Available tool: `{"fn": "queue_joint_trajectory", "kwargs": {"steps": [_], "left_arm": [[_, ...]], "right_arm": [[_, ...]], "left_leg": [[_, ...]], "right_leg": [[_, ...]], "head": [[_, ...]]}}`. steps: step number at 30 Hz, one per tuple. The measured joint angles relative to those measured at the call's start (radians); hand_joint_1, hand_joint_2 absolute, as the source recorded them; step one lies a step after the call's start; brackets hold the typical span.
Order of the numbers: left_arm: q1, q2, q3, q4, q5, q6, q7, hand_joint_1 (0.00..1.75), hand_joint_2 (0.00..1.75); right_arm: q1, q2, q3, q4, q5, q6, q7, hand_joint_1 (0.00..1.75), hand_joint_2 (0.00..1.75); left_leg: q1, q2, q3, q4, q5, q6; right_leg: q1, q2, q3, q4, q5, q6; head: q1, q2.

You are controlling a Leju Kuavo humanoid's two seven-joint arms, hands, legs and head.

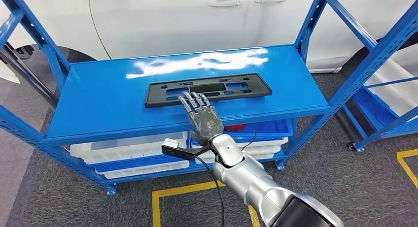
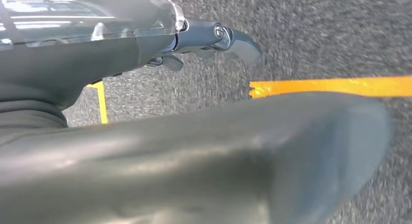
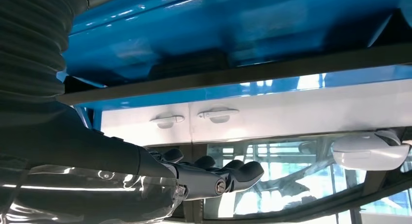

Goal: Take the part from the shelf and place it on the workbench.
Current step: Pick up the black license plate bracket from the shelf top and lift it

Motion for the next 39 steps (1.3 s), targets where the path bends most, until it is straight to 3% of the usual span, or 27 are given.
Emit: {"fn": "queue_joint_trajectory", "kwargs": {"steps": [1,3,4,5,6,7,9,10,12,16,33,35,36,37,38,39], "left_arm": [[0.0,0.0,0.0,0.0,-0.001,0.0,0.0,0.0,0.0],[-0.001,0.0,0.0,0.0,-0.003,0.0,0.0,0.0,0.0],[0.0,0.0,0.0,0.0,-0.004,0.0,0.0,0.0,0.0],[0.0,0.0,0.0,0.0,-0.004,-0.001,0.0,0.0,0.0],[0.0,0.0,0.0,0.0,-0.004,-0.001,0.0,0.0,0.0],[0.0,0.0,0.0,0.0,-0.004,-0.001,0.0,0.0,0.0],[-0.001,0.0,0.0,0.0,-0.004,-0.001,0.0,0.0,0.0],[-0.001,0.0,0.0,0.0,-0.004,-0.001,0.0,0.0,0.0],[-0.001,0.0,0.0,0.0,-0.005,-0.001,0.0,0.0,0.0],[-0.001,0.0,0.001,0.0,-0.005,-0.001,-0.001,0.0,0.0],[-0.001,0.0,0.001,0.0,-0.005,-0.001,-0.001,0.0,0.0],[-0.001,0.0,0.001,0.0,-0.005,-0.003,-0.001,0.0,0.0],[-0.001,0.0,0.002,0.0,-0.006,-0.004,-0.002,0.0,0.0],[-0.001,0.0,0.004,0.0,-0.006,-0.006,-0.002,0.0,0.0],[-0.002,0.0,0.006,0.0,-0.007,-0.008,-0.003,0.0,0.0],[-0.002,0.001,0.008,0.0,-0.008,-0.009,-0.004,0.0,0.0]], "right_arm": [[0.0,0.0,-0.003,0.001,0.0,-0.001,0.0,0.0,1.75],[0.002,-0.002,-0.009,0.003,0.002,-0.002,0.0,0.0,1.75],[0.004,-0.002,-0.011,0.005,0.004,-0.002,0.0,0.0,1.75],[0.007,-0.003,-0.013,0.007,0.005,-0.003,0.0,0.0,1.75],[0.008,-0.003,-0.015,0.009,0.007,-0.003,0.0,0.0,1.75],[0.008,-0.003,-0.017,0.01,0.009,-0.004,-0.001,0.0,1.75],[0.005,-0.003,-0.022,0.011,0.013,-0.008,-0.003,0.0,1.75],[0.003,-0.003,-0.025,0.011,0.014,-0.013,-0.004,0.0,1.75],[0.002,-0.003,-0.032,0.011,0.016,-0.025,-0.008,0.0,1.75],[0.0,-0.002,-0.042,0.01,0.016,-0.037,-0.013,0.0,1.75],[0.0,-0.002,-0.043,0.01,0.016,-0.037,-0.014,0.0,1.75],[-0.003,0.004,-0.046,0.008,0.016,-0.038,-0.016,0.0,1.75],[-0.004,0.008,-0.048,0.008,0.018,-0.038,-0.018,0.0,1.75],[-0.005,0.014,-0.05,0.007,0.023,-0.037,-0.021,0.0,1.75],[-0.004,0.019,-0.051,0.008,0.03,-0.033,-0.024,0.0,1.75],[-0.004,0.025,-0.051,0.009,0.038,-0.029,-0.027,0.0,1.75]], "left_leg": [[0.002,0.001,0.0,-0.002,0.002,0.005],[0.001,0.002,0.0,-0.003,0.003,0.01],[0.001,0.002,0.0,-0.003,0.002,0.01],[0.001,0.002,0.0,-0.002,0.002,0.011],[0.001,0.001,0.0,-0.002,0.002,0.01],[0.001,0.001,0.001,-0.002,0.002,0.01],[-0.001,0.0,0.003,-0.002,0.0,0.006],[-0.002,0.0,0.003,-0.002,-0.001,0.002],[-0.003,0.0,0.003,-0.004,-0.002,-0.008],[-0.004,0.001,0.008,-0.012,0.0,-0.023],[-0.004,0.001,0.008,-0.012,0.0,-0.024],[-0.003,0.001,-0.014,0.041,-0.037,-0.026],[-0.002,0.001,-0.052,0.121,-0.072,-0.029],[-0.002,0.0,-0.055,0.126,-0.072,-0.028],[-0.002,-0.001,-0.049,0.108,-0.057,-0.019],[-0.001,-0.002,-0.035,0.076,-0.036,-0.01]], "right_leg": [[-0.002,-0.001,-0.017,0.039,-0.024,0.006],[-0.007,-0.003,-0.079,0.17,-0.087,0.016],[-0.009,-0.003,-0.11,0.233,-0.108,0.018],[-0.01,-0.004,-0.127,0.267,-0.113,0.019],[-0.011,-0.004,-0.127,0.261,-0.098,0.018],[-0.011,-0.004,-0.106,0.215,-0.066,0.014],[-0.007,-0.005,-0.036,0.068,0.0,0.002],[-0.003,-0.006,-0.01,0.012,0.018,-0.004],[0.003,-0.006,0.004,-0.024,0.022,-0.011],[0.001,-0.004,0.006,-0.034,0.027,-0.021],[-0.001,-0.004,0.007,-0.035,0.028,-0.022],[-0.004,-0.006,0.012,-0.042,0.03,-0.031],[-0.004,-0.006,0.015,-0.045,0.031,-0.036],[-0.001,-0.006,0.016,-0.041,0.027,-0.036],[-0.002,-0.005,-0.024,0.042,-0.007,-0.022],[-0.004,-0.004,-0.05,0.094,-0.022,-0.01]], "head": [[0.001,0.0],[0.004,0.0],[0.004,0.0],[0.004,0.0],[0.004,0.0],[0.005,0.0],[0.004,0.0],[0.004,0.0],[0.003,0.0],[0.004,0.0],[0.004,0.0],[0.002,0.0],[0.001,0.0],[0.0,0.0],[0.0,0.0],[0.001,0.0]]}}
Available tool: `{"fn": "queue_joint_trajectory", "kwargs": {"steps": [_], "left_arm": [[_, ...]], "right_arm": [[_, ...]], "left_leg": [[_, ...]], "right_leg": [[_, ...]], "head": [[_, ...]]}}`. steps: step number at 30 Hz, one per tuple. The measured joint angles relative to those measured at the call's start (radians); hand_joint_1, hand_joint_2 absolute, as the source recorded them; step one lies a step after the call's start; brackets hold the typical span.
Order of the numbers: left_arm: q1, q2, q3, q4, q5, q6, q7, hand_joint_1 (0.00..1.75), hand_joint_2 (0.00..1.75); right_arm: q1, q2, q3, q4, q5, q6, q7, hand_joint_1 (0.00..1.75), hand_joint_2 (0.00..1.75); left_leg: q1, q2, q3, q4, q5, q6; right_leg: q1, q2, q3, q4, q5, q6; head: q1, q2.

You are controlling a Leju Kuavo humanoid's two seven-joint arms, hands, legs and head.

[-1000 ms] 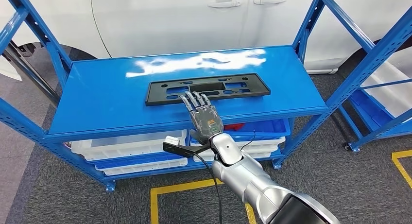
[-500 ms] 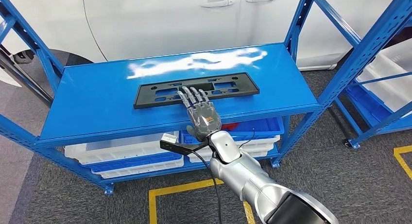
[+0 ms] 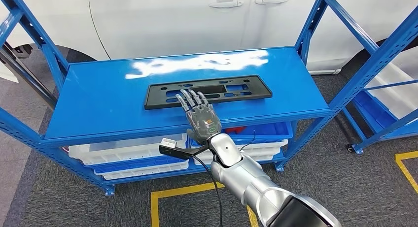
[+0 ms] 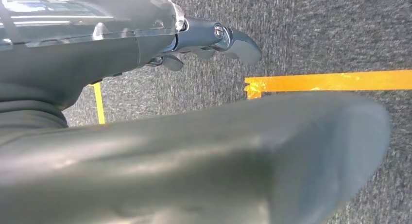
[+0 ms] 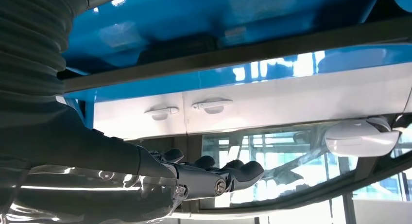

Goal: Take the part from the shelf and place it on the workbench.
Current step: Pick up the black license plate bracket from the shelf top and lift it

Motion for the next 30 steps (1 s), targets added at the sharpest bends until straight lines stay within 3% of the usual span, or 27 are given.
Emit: {"fn": "queue_joint_trajectory", "kwargs": {"steps": [1,2,3,4,8,10,12,13,14,15,18,20,23,25,28,29,30], "left_arm": [[-0.001,0.0,0.001,0.0,-0.001,-0.001,-0.001,0.0,0.0],[-0.001,0.0,0.001,0.0,-0.001,-0.002,-0.001,0.0,0.0],[-0.002,0.0,0.001,0.0,-0.001,-0.002,-0.001,0.0,0.0],[-0.002,0.0,0.001,0.0,0.0,-0.002,-0.001,0.0,0.0],[-0.002,0.0,0.001,0.0,0.0,-0.002,-0.001,0.0,0.0],[-0.003,0.0,0.001,0.0,0.0,-0.002,-0.001,0.0,0.0],[-0.003,0.0,0.001,0.0,0.0,-0.002,-0.001,0.0,0.0],[-0.002,0.0,0.001,0.0,0.0,-0.002,-0.001,0.0,0.0],[0.0,0.0,0.001,0.0,0.0,-0.002,-0.001,0.0,0.0],[0.001,0.0,0.001,0.0,-0.001,-0.002,-0.001,0.0,0.0],[0.002,0.0,0.001,0.0,-0.002,-0.002,-0.001,0.0,0.0],[0.001,0.0,0.001,0.0,-0.003,-0.002,-0.001,0.0,0.0],[0.0,0.0,0.001,0.0,-0.006,-0.002,-0.001,0.0,0.0],[0.001,0.0,0.002,0.0,-0.007,-0.002,-0.001,0.0,0.0],[-0.002,0.0,0.002,0.0,-0.007,-0.001,-0.001,0.0,0.0],[-0.002,0.0,0.002,0.0,-0.007,-0.001,-0.001,0.0,0.0],[-0.001,0.0,0.001,0.0,-0.007,-0.002,-0.001,0.0,0.0]], "right_arm": [[-0.001,0.005,0.0,0.001,0.006,0.004,-0.002,0.0,1.75],[-0.002,0.007,0.0,0.002,0.01,0.007,-0.003,0.0,1.75],[-0.005,0.009,0.0,0.002,0.01,0.007,-0.003,0.0,1.75],[-0.007,0.011,0.0,0.002,0.01,0.007,-0.003,0.0,1.75],[-0.008,0.014,0.0,0.002,0.01,0.007,-0.002,0.0,1.75],[-0.01,0.017,0.0,0.002,0.01,0.007,-0.002,0.0,1.75],[-0.01,0.02,0.0,0.002,0.01,0.008,-0.002,0.0,1.75],[-0.008,0.021,0.0,0.003,0.01,0.008,-0.002,0.0,1.75],[-0.006,0.021,0.0,0.005,0.01,0.008,-0.002,0.0,1.75],[-0.005,0.021,0.0,0.006,0.01,0.008,-0.002,0.0,1.75],[-0.005,0.023,0.0,0.008,0.011,0.009,-0.002,0.0,1.75],[-0.005,0.023,0.0,0.008,0.012,0.01,-0.002,0.0,1.75],[-0.005,0.024,0.0,0.009,0.013,0.01,-0.002,0.0,1.75],[-0.007,0.024,0.0,0.009,0.013,0.01,-0.002,0.0,1.75],[-0.004,0.023,0.0,0.01,0.013,0.01,-0.001,0.0,1.75],[-0.002,0.023,0.0,0.012,0.013,0.01,-0.001,0.0,1.75],[0.0,0.022,0.0,0.013,0.013,0.01,-0.001,0.0,1.75]], "left_leg": [[0.0,-0.001,0.039,-0.078,0.035,0.01],[0.002,-0.001,0.043,-0.082,0.033,0.015],[0.0,-0.002,0.045,-0.081,0.031,0.011],[-0.001,-0.002,0.045,-0.082,0.029,0.006],[-0.001,-0.001,0.049,-0.085,0.021,-0.017],[0.0,-0.001,0.025,-0.024,-0.016,-0.024],[0.001,-0.001,-0.042,0.113,-0.077,-0.028],[0.001,0.0,-0.076,0.175,-0.095,-0.029],[0.001,0.0,-0.096,0.204,-0.093,-0.03],[0.001,0.0,-0.097,0.193,-0.069,-0.029],[-0.001,0.0,-0.02,0.003,0.044,-0.02],[-0.004,-0.001,0.011,-0.068,0.06,-0.011],[-0.003,-0.003,0.018,-0.079,0.051,0.003],[0.001,-0.002,0.026,-0.085,0.049,0.012],[0.002,-0.001,0.032,-0.087,0.043,0.02],[0.002,-0.001,0.035,-0.086,0.04,0.02],[0.002,-0.002,0.039,-0.086,0.036,0.02]], "right_leg": [[-0.003,0.0,-0.014,0.026,-0.002,0.012],[-0.007,-0.001,-0.019,0.028,0.003,0.017],[-0.004,-0.001,0.016,-0.049,0.035,0.011],[0.0,-0.002,0.036,-0.094,0.048,0.006],[0.003,0.0,0.052,-0.127,0.049,-0.011],[-0.002,-0.001,0.065,-0.14,0.051,-0.023],[0.0,-0.002,0.073,-0.143,0.048,-0.032],[0.002,-0.002,0.075,-0.143,0.045,-0.034],[0.004,-0.002,0.079,-0.142,0.041,-0.035],[0.005,0.0,0.083,-0.14,0.037,-0.035],[0.008,0.003,0.098,-0.132,0.018,-0.028],[0.012,0.004,0.098,-0.126,0.01,-0.02],[0.012,0.004,0.097,-0.123,0.002,-0.007],[0.009,0.003,0.079,-0.076,-0.026,0.006],[-0.001,0.002,-0.032,0.122,-0.103,0.02],[-0.004,0.001,-0.065,0.169,-0.108,0.022],[-0.006,0.001,-0.079,0.178,-0.093,0.023]], "head": [[0.001,0.0],[0.003,0.0],[0.002,0.0],[0.002,0.0],[0.002,0.0],[-0.001,0.0],[-0.003,0.0],[-0.003,0.0],[-0.003,0.0],[-0.004,0.0],[-0.004,0.0],[-0.003,0.0],[-0.002,0.0],[0.001,0.0],[0.005,0.0],[0.005,0.0],[0.006,0.0]]}}
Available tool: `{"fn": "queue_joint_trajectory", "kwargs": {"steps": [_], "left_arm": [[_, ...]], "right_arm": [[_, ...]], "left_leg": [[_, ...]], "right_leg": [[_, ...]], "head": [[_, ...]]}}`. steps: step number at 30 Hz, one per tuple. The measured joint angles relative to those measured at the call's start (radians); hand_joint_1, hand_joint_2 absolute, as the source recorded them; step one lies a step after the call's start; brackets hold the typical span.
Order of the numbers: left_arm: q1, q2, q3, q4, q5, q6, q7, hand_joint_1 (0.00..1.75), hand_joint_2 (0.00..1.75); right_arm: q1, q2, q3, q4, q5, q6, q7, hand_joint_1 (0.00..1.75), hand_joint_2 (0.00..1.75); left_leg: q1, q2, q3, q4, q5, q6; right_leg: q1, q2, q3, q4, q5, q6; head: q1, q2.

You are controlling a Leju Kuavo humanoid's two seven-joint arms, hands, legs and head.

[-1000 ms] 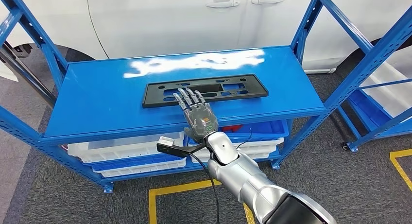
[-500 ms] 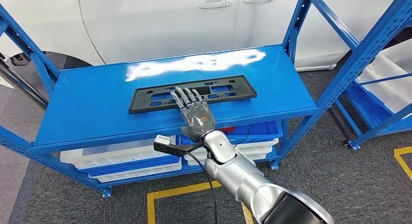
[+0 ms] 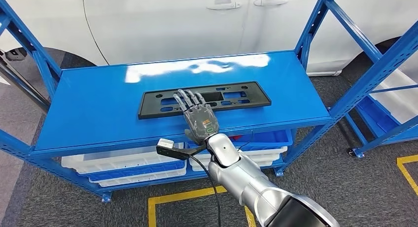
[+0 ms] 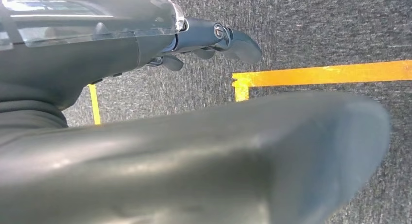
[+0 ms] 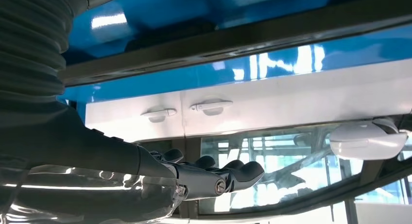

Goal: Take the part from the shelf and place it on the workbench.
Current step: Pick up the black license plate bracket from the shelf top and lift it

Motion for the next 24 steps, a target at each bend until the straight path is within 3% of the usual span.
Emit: {"fn": "queue_joint_trajectory", "kwargs": {"steps": [1,3,4,6,8,10,13,14,15,16,18,19,21,24], "left_arm": [[0.001,0.0,0.0,0.0,0.0,0.0,0.0,0.0,0.0],[0.001,0.0,0.0,0.0,0.0,0.0,0.0,0.0,0.0],[0.001,0.0,0.0,0.0,0.0,0.0,0.0,0.0,0.0],[-0.001,0.0,0.0,0.0,-0.001,0.0,0.0,0.0,0.0],[-0.003,0.0,0.0,0.0,-0.002,0.0,0.0,0.0,0.0],[-0.003,0.0,0.0,0.0,-0.002,0.0,0.0,0.0,0.0],[-0.002,-0.001,0.0,0.0,-0.002,0.0,0.0,0.0,0.0],[-0.001,-0.001,0.0,0.0,-0.002,0.0,0.0,0.0,0.0],[0.0,0.0,0.0,0.0,-0.002,-0.001,-0.001,0.0,0.0],[0.001,0.0,0.0,0.0,-0.002,-0.001,-0.001,0.0,0.0],[0.002,0.0,0.0,0.0,-0.003,-0.004,-0.002,0.0,0.0],[0.002,0.0,0.0,0.0,-0.003,-0.005,-0.002,0.0,0.0],[0.0,0.0,0.0,0.0,-0.004,-0.007,-0.003,0.0,0.0],[-0.002,-0.001,0.0,0.0,-0.006,-0.007,-0.003,0.0,0.0]], "right_arm": [[0.001,0.0,0.0,0.001,0.0,0.0,0.0,0.0,1.75],[0.0,0.0,0.0,0.002,0.001,0.001,0.0,0.0,1.75],[-0.001,0.0,0.0,0.002,0.002,0.003,0.0,0.0,1.75],[-0.001,0.0,0.0,0.003,0.007,0.009,0.0,0.0,1.75],[0.0,0.001,0.0,0.003,0.015,0.014,0.001,0.0,1.75],[0.001,0.002,0.0,0.003,0.022,0.017,0.001,0.0,1.75],[0.004,0.006,0.004,0.005,0.032,0.023,0.0,0.0,1.75],[0.008,0.007,0.006,0.006,0.035,0.027,0.0,0.0,1.75],[0.011,0.007,0.008,0.007,0.037,0.03,-0.001,0.0,1.75],[0.014,0.008,0.01,0.008,0.039,0.033,-0.002,0.0,1.75],[0.016,0.011,0.014,0.009,0.045,0.036,-0.003,0.0,1.75],[0.016,0.013,0.015,0.009,0.048,0.036,-0.003,0.0,1.75],[0.017,0.017,0.02,0.011,0.053,0.037,-0.004,0.0,1.75],[0.019,0.022,0.028,0.012,0.058,0.039,-0.003,0.0,1.75]], "left_leg": [[0.0,-0.001,0.007,0.0,-0.004,-0.002],[-0.001,-0.002,0.023,0.0,-0.016,-0.008],[-0.002,-0.002,0.027,0.0,-0.021,-0.013],[-0.004,-0.002,0.03,-0.003,-0.027,-0.024],[-0.002,-0.001,0.034,-0.006,-0.033,-0.035],[0.0,0.0,0.023,0.027,-0.056,-0.044],[0.001,0.001,-0.073,0.211,-0.133,-0.05],[0.001,0.001,-0.106,0.265,-0.144,-0.051],[0.001,0.001,-0.125,0.284,-0.134,-0.051],[0.001,0.001,-0.124,0.264,-0.104,-0.05],[0.0,0.001,-0.078,0.138,-0.017,-0.045],[-0.002,0.001,-0.051,0.077,0.012,-0.041],[-0.006,0.0,-0.026,0.017,0.024,-0.032],[-0.005,0.0,-0.02,0.005,0.016,-0.018]], "right_leg": [[-0.001,-0.001,0.008,-0.036,0.036,-0.001],[0.0,-0.001,0.066,-0.18,0.123,-0.008],[0.002,-0.001,0.093,-0.243,0.148,-0.013],[0.008,0.0,0.112,-0.291,0.153,-0.021],[0.008,0.002,0.116,-0.3,0.151,-0.031],[0.004,0.002,0.129,-0.311,0.149,-0.044],[0.007,-0.001,0.144,-0.316,0.139,-0.059],[0.009,-0.001,0.149,-0.316,0.135,-0.061],[0.011,-0.001,0.155,-0.315,0.13,-0.061],[0.012,0.001,0.163,-0.315,0.124,-0.061],[0.013,0.002,0.18,-0.312,0.11,-0.057],[0.015,0.004,0.185,-0.31,0.104,-0.053],[0.017,0.005,0.186,-0.306,0.096,-0.044],[0.018,0.004,0.182,-0.3,0.086,-0.029]], "head": [[0.0,0.0],[-0.001,0.0],[-0.001,0.0],[-0.003,0.0],[-0.003,0.0],[-0.005,0.0],[-0.009,0.0],[-0.009,0.0],[-0.009,0.0],[-0.009,0.0],[-0.009,0.0],[-0.008,0.0],[-0.008,0.0],[-0.008,0.0]]}}
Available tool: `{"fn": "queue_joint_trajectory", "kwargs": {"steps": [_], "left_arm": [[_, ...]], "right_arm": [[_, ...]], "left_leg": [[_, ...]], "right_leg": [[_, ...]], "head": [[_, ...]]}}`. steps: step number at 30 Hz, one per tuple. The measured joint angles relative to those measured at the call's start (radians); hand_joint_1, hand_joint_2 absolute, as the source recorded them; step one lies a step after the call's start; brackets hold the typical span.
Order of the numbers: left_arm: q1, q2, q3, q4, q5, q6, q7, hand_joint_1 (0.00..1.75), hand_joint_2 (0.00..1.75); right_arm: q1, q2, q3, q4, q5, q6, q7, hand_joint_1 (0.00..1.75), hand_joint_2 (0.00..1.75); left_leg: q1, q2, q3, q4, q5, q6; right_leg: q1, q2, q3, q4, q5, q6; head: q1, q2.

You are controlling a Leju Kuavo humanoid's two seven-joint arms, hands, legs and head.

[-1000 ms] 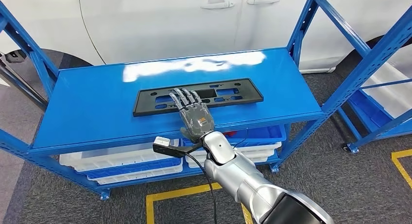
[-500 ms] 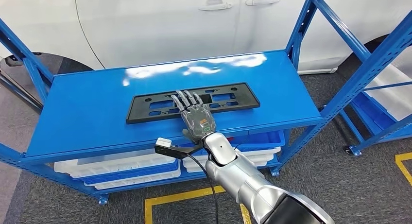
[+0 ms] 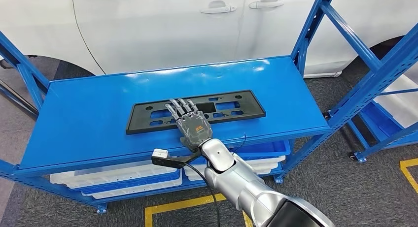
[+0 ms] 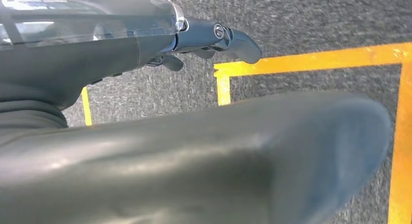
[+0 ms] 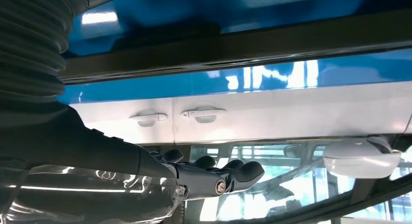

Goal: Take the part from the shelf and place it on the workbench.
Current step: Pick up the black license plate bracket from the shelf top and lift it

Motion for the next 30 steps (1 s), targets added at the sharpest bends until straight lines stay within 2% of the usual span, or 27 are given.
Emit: {"fn": "queue_joint_trajectory", "kwargs": {"steps": [2,4,5,6,7,8,9,10,11,12,15,17,18,20,21,22,23,25,26,27,28,29,30], "left_arm": [[0.0,0.0,0.0,0.0,0.0,0.0,0.0,0.0,0.0],[-0.001,0.0,0.0,0.0,0.0,0.0,0.0,0.0,0.0],[-0.001,0.0,0.0,0.0,0.0,0.0,0.001,0.0,0.0],[0.0,0.0,0.0,0.0,0.0,0.0,0.001,0.0,0.0],[0.001,-0.001,0.0,0.0,0.0,0.0,0.001,0.0,0.0],[0.002,-0.001,0.0,0.0,0.0,0.0,0.001,0.0,0.0],[0.002,-0.001,0.0,0.0,0.001,0.0,0.001,0.0,0.0],[0.002,-0.001,0.0,0.0,0.001,0.0,0.001,0.0,0.0],[0.001,-0.001,0.0,0.0,0.002,0.0,0.001,0.0,0.0],[0.0,-0.001,0.001,0.001,0.003,0.0,0.001,0.0,0.0],[-0.003,-0.001,0.001,0.001,0.006,0.0,0.0,0.0,0.0],[-0.002,-0.001,0.001,0.001,0.006,0.0,-0.001,0.0,0.0],[-0.002,-0.002,0.001,0.001,0.007,0.0,-0.002,0.0,0.0],[-0.001,-0.002,0.001,0.001,0.007,0.0,-0.003,0.0,0.0],[0.0,-0.001,0.002,0.001,0.007,0.0,-0.003,0.0,0.0],[0.002,-0.001,0.003,0.001,0.007,0.0,-0.004,0.0,0.0],[0.003,-0.001,0.004,0.001,0.007,0.0,-0.004,0.0,0.0],[0.004,0.0,0.005,0.001,0.007,0.0,-0.005,0.0,0.0],[0.004,0.0,0.006,0.001,0.007,0.0,-0.005,0.0,0.0],[0.003,0.0,0.006,0.001,0.007,0.0,-0.006,0.0,0.0],[0.003,0.0,0.006,0.001,0.007,0.0,-0.007,0.0,0.0],[0.002,0.0,0.006,0.002,0.007,0.001,-0.007,0.0,0.0],[0.001,0.0,0.006,0.002,0.007,0.001,-0.008,0.0,0.0]], "right_arm": [[0.0,0.003,0.004,0.001,0.005,0.002,0.0,0.0,1.75],[0.003,0.004,0.008,0.003,0.01,0.006,0.0,0.0,1.75],[0.007,0.004,0.009,0.005,0.011,0.008,0.001,0.0,1.75],[0.01,0.004,0.011,0.007,0.011,0.01,0.001,0.0,1.75],[0.012,0.004,0.014,0.009,0.012,0.012,0.002,0.0,1.75],[0.013,0.004,0.015,0.01,0.012,0.012,0.002,0.0,1.75],[0.012,0.005,0.017,0.011,0.013,0.013,0.003,0.0,1.75],[0.01,0.006,0.017,0.011,0.014,0.014,0.004,0.0,1.75],[0.008,0.008,0.019,0.012,0.015,0.015,0.006,0.0,1.75],[0.007,0.009,0.02,0.013,0.016,0.016,0.007,0.0,1.75],[0.004,0.015,0.027,0.019,0.018,0.017,0.009,0.0,1.75],[0.0,0.02,0.031,0.022,0.02,0.018,0.01,0.0,1.75],[-0.001,0.023,0.032,0.024,0.019,0.018,0.01,0.0,1.75],[0.001,0.028,0.034,0.028,0.018,0.02,0.009,0.0,1.75],[0.003,0.029,0.035,0.031,0.016,0.022,0.008,0.0,1.75],[0.005,0.029,0.037,0.033,0.014,0.025,0.007,0.0,1.75],[0.006,0.03,0.038,0.035,0.012,0.027,0.006,0.0,1.75],[0.006,0.032,0.04,0.035,0.01,0.031,0.006,0.0,1.75],[0.004,0.034,0.041,0.035,0.01,0.032,0.006,0.0,1.75],[0.004,0.035,0.043,0.035,0.008,0.034,0.006,0.0,1.75],[0.003,0.036,0.045,0.035,0.005,0.037,0.006,0.0,1.75],[0.003,0.036,0.048,0.035,-0.001,0.043,0.006,0.16,1.75],[0.002,0.036,0.053,0.035,-0.01,0.052,0.007,0.59,1.75]], "left_leg": [[0.005,0.002,0.007,-0.006,-0.002,0.009],[0.005,0.002,0.011,-0.007,-0.007,0.016],[0.005,0.002,0.014,-0.007,-0.01,0.017],[0.005,0.001,0.018,-0.007,-0.014,0.017],[0.005,0.0,0.024,-0.007,-0.018,0.016],[0.005,-0.001,0.032,-0.007,-0.023,0.015],[0.005,-0.002,0.04,-0.007,-0.029,0.012],[0.004,-0.002,0.046,-0.007,-0.034,0.008],[0.002,-0.003,0.049,-0.006,-0.039,0.003],[0.002,-0.003,0.05,-0.007,-0.042,-0.003],[0.005,-0.001,0.055,-0.011,-0.05,-0.022],[0.006,0.001,0.043,0.027,-0.076,-0.03],[0.007,0.001,0.019,0.076,-0.099,-0.032],[0.007,0.001,-0.054,0.207,-0.147,-0.035],[0.007,0.001,-0.085,0.254,-0.154,-0.037],[0.007,0.001,-0.1,0.267,-0.141,-0.037],[0.007,0.001,-0.097,0.241,-0.109,-0.035],[0.005,0.001,-0.049,0.117,-0.027,-0.029],[0.003,0.001,-0.023,0.058,-0.002,-0.024],[0.001,0.001,-0.007,0.022,0.007,-0.019],[-0.002,0.0,0.0,0.008,0.004,-0.015],[-0.004,0.0,0.001,0.002,0.001,-0.011],[-0.002,0.0,0.001,0.0,0.001,-0.007]], "right_leg": [[-0.003,-0.002,-0.031,0.065,-0.034,0.012],[-0.01,-0.003,-0.109,0.203,-0.085,0.021],[-0.014,-0.003,-0.148,0.264,-0.098,0.024],[-0.017,-0.003,-0.174,0.296,-0.093,0.026],[-0.02,-0.004,-0.181,0.288,-0.069,0.026],[-0.021,-0.004,-0.167,0.239,-0.027,0.024],[-0.021,-0.005,-0.141,0.166,0.021,0.021],[-0.02,-0.005,-0.114,0.1,0.055,0.016],[-0.017,-0.005,-0.093,0.046,0.074,0.011],[-0.014,-0.004,-0.082,0.019,0.078,0.007],[-0.011,0.0,-0.072,0.002,0.068,-0.007],[-0.014,0.0,-0.058,-0.011,0.066,-0.017],[-0.015,-0.001,-0.052,-0.014,0.064,-0.022],[-0.011,-0.002,-0.045,-0.015,0.057,-0.03],[-0.008,-0.002,-0.04,-0.014,0.053,-0.032],[-0.007,-0.002,-0.035,-0.014,0.048,-0.033],[-0.005,-0.001,-0.027,-0.013,0.043,-0.033],[-0.004,0.001,-0.011,-0.011,0.03,-0.029],[-0.002,0.002,-0.007,-0.009,0.024,-0.025],[-0.001,0.002,-0.006,-0.006,0.02,-0.021],[0.0,0.002,-0.007,-0.005,0.018,-0.018],[0.001,0.002,-0.008,-0.004,0.017,-0.014],[0.001,0.002,-0.009,-0.004,0.014,-0.01]], "head": [[0.001,0.0],[0.002,0.0],[0.002,0.0],[0.002,0.0],[0.003,0.0],[0.003,0.0],[0.003,0.0],[0.003,0.0],[0.002,0.0],[0.0,0.0],[-0.005,0.0],[-0.007,0.0],[-0.008,0.0],[-0.009,0.0],[-0.009,0.0],[-0.009,0.0],[-0.009,0.0],[-0.009,0.0],[-0.009,0.0],[-0.008,0.0],[-0.008,0.0],[-0.008,0.0],[-0.008,0.0]]}}
